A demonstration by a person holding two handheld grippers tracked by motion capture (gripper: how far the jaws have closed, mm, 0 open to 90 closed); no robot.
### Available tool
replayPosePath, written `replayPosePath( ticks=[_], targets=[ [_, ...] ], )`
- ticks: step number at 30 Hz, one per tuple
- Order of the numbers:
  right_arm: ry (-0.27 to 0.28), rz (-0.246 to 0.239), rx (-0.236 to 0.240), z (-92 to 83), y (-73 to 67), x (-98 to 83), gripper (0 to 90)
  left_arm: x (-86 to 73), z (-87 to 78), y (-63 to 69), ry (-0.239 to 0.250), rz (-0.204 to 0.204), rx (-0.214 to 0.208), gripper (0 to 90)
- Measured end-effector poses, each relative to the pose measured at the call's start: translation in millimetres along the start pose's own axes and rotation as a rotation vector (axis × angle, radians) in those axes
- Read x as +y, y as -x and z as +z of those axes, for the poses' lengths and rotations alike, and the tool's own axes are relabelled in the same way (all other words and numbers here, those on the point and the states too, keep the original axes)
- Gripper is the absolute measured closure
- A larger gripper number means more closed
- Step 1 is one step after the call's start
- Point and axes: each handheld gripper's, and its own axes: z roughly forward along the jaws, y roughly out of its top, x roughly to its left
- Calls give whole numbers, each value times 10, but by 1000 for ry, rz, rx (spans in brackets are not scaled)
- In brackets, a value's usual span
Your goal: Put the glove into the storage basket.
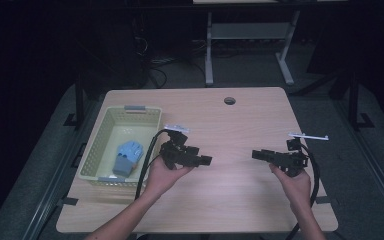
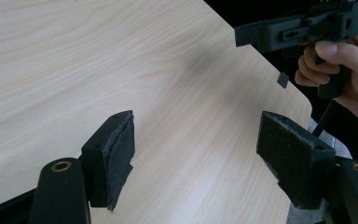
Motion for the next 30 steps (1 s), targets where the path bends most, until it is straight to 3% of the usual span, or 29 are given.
replayPosePath(
  ticks=[20,26,30],
  targets=[
    [8,36,-30,-148,283,-263,372,-200,209,82,-20,12,-37,274],
    [7,47,-20,-179,340,-343,369,-287,258,77,-38,34,-37,265],
    [4,53,-12,-190,366,-395,365,-366,289,68,-41,27,-46,265]
  ],
)
